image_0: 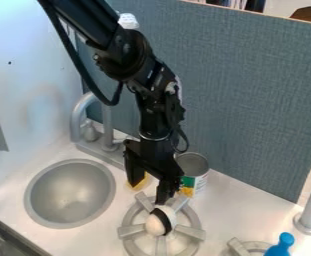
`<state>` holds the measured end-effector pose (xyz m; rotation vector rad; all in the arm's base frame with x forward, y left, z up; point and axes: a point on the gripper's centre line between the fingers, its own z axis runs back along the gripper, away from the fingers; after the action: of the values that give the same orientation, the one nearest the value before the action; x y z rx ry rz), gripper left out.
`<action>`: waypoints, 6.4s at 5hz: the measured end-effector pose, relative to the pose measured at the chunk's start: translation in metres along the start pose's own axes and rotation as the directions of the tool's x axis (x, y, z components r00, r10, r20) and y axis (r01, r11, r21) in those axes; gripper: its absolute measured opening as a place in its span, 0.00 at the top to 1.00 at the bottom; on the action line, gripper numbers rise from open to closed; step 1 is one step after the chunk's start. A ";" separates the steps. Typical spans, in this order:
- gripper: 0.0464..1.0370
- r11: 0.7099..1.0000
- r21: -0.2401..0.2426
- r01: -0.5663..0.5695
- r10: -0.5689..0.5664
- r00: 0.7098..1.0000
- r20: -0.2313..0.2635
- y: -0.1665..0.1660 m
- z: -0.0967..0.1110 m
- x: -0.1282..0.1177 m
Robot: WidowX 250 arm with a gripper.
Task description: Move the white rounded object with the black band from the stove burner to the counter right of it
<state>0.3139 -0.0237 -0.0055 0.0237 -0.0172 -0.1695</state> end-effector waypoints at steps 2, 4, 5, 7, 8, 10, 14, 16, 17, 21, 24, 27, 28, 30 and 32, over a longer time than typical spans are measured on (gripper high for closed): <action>0.04 0.999 -0.028 0.020 -0.021 0.998 -0.053 -0.004 -0.018 -0.006; 0.04 0.999 -0.024 0.025 -0.028 0.994 -0.102 -0.003 -0.035 0.001; 0.04 0.999 -0.019 0.028 -0.031 0.989 -0.146 -0.001 -0.045 0.005; 0.04 0.998 -0.056 0.001 -0.011 0.985 -0.174 -0.007 -0.060 0.007; 0.04 0.998 -0.060 -0.016 0.005 0.984 -0.178 -0.009 -0.067 0.006; 0.07 0.999 -0.032 -0.038 0.031 0.980 -0.199 -0.010 -0.080 0.006; 0.39 0.999 -0.002 -0.037 0.037 0.994 -0.105 -0.030 -0.048 0.008; 0.39 0.992 0.005 0.127 -0.126 0.992 -0.018 -0.066 -0.014 0.058; 0.39 0.972 0.020 0.234 -0.232 0.971 -0.062 -0.076 -0.027 0.077; 0.39 0.926 -0.079 0.368 -0.376 0.912 -0.163 -0.090 -0.075 0.087; 0.39 0.919 -0.152 0.364 -0.388 0.902 -0.188 -0.086 -0.094 0.082; 0.03 0.927 -0.138 0.350 -0.368 0.918 -0.144 -0.085 -0.094 0.075; 0.04 0.933 -0.107 0.343 -0.355 0.928 -0.117 -0.081 -0.070 0.061; 0.04 0.977 0.003 0.211 -0.210 0.971 -0.112 -0.059 -0.037 0.013; 0.04 0.994 0.081 0.069 -0.058 0.990 -0.131 0.000 -0.030 0.009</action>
<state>0.3236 -0.0247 -0.0353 0.1200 0.1053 -0.2303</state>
